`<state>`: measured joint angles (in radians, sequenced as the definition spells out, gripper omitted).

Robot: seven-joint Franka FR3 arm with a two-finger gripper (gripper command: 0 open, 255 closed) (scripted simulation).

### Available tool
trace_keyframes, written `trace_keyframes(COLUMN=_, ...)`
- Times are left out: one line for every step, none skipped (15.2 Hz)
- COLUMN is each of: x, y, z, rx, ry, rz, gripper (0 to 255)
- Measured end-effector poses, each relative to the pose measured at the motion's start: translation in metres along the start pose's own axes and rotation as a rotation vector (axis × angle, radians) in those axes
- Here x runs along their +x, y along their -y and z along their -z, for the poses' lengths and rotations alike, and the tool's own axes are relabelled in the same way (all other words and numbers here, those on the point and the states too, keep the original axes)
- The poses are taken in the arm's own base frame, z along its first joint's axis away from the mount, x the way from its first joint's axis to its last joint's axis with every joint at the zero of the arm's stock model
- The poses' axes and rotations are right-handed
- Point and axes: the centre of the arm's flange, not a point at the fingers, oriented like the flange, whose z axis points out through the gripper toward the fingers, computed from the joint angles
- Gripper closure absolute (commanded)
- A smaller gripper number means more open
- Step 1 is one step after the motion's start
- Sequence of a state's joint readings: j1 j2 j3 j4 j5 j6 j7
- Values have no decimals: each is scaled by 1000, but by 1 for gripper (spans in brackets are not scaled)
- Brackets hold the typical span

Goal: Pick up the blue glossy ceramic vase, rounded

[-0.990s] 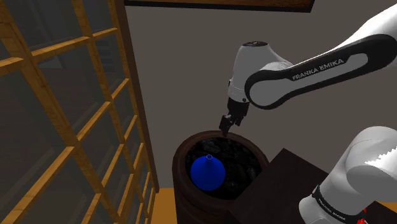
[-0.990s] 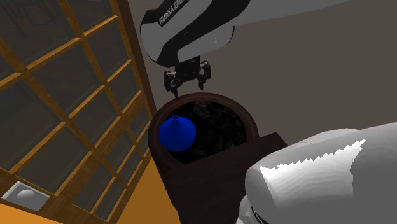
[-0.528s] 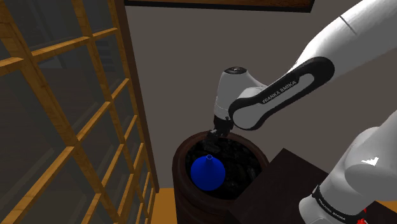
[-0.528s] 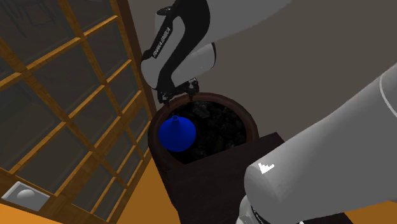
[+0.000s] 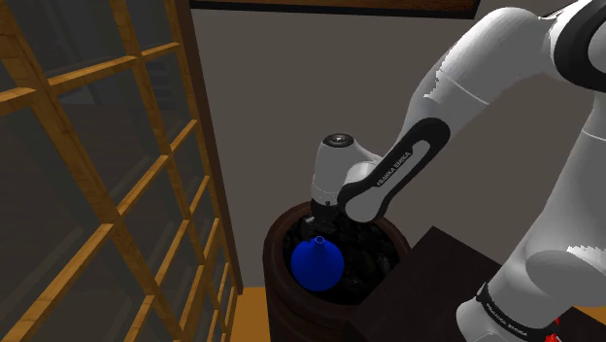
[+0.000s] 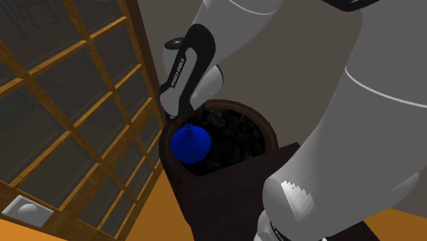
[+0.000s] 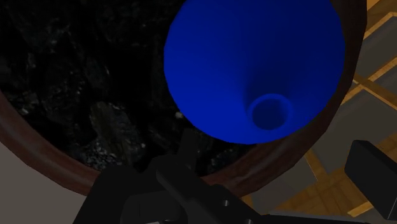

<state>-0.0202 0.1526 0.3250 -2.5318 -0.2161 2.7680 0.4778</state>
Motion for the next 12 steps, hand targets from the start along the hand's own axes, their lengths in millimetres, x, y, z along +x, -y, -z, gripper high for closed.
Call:
trace_keyframes(x=-1, y=1, z=-6, rx=0, ry=0, rz=0, gripper=0)
trace_keyframes(x=-1, y=1, z=-11, rx=1, ry=-1, rz=0, gripper=0)
trace_keyframes(x=-1, y=2, z=-16, rx=1, ry=-1, rz=0, gripper=0)
trace_keyframes(x=-2, y=1, z=-22, rx=1, ry=-1, rz=-1, gripper=0)
trace_keyframes(x=-2, y=1, z=-28, rx=1, ry=-1, rz=-1, gripper=0)
trace_keyframes(x=-2, y=1, z=-33, rx=1, ry=-1, rz=-1, gripper=0)
trace_keyframes(x=-2, y=1, z=-34, rx=1, ry=-1, rz=0, gripper=255)
trace_keyframes(x=-3, y=1, z=-35, rx=1, ry=-1, rz=0, gripper=255)
trace_keyframes(x=-2, y=1, z=-35, rx=1, ry=-1, rz=0, gripper=255)
trace_keyframes(x=-2, y=1, z=-35, rx=1, ry=-2, rz=0, gripper=255)
trace_keyframes(x=-2, y=1, z=-35, rx=1, ry=-2, rz=0, gripper=255)
trace_keyframes(x=-2, y=1, z=-35, rx=1, ry=-2, rz=0, gripper=255)
